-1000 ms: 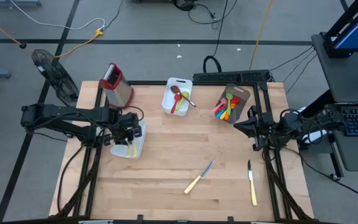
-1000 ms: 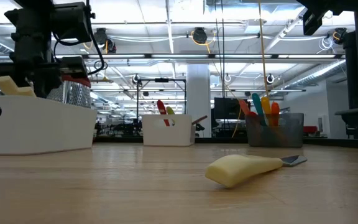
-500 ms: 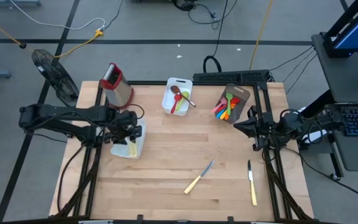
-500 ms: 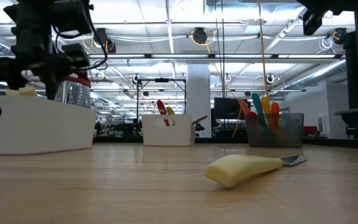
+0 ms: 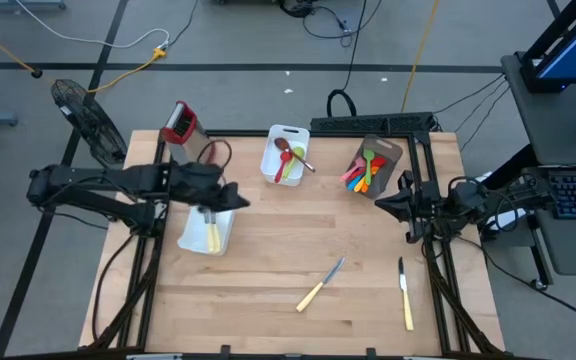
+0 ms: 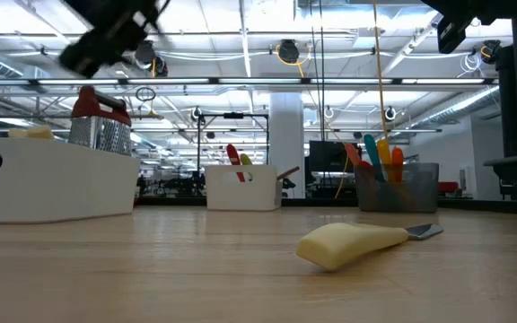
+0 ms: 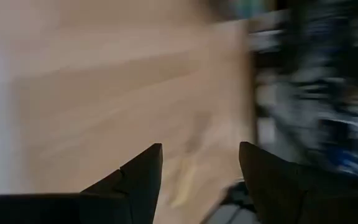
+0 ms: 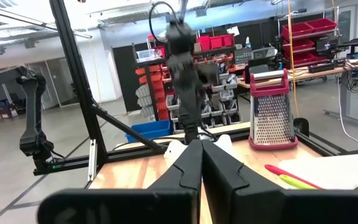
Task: Pick & Place Kitchen Items
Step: Put the yellow knife into the bottom white bin
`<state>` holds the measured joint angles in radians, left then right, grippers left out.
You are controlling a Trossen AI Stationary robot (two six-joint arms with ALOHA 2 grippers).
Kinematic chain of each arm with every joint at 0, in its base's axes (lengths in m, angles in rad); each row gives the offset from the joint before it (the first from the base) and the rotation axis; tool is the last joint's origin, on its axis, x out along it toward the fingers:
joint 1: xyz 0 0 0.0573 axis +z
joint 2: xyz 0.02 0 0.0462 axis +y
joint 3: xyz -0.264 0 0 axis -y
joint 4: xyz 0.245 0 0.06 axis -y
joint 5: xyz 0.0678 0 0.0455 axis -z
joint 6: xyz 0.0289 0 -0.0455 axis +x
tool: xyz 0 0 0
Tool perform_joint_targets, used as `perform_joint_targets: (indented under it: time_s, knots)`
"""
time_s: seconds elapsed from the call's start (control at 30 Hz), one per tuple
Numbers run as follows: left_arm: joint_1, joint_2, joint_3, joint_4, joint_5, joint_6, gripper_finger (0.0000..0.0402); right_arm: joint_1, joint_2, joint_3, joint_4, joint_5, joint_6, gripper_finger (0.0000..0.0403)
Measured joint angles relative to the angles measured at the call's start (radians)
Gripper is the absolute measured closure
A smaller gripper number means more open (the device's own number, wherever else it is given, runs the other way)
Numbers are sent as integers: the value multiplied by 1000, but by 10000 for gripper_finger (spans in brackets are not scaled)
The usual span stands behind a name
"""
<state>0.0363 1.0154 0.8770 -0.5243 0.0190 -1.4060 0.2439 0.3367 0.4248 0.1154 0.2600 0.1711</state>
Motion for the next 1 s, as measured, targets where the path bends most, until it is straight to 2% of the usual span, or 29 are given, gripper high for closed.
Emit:
perform_joint_targets:
  time_s: [0.1,0.2,0.47,0.77,0.93,1.0]
  knots:
    - [-36,26,35,141,-54,72,183,0,0,0,0,0,0,399]
    - [-73,78,74,267,-55,154,183,0,0,0,-2,0,0,399]
    - [-167,273,198,308,-21,280,183,0,0,0,-11,0,0,399]
    - [-229,532,482,37,-15,371,183,0,0,0,-23,1,0,399]
    - [-249,665,624,-145,34,411,183,0,0,0,-27,1,0,399]
    - [-258,708,664,-159,49,431,183,0,0,0,-31,1,0,399]
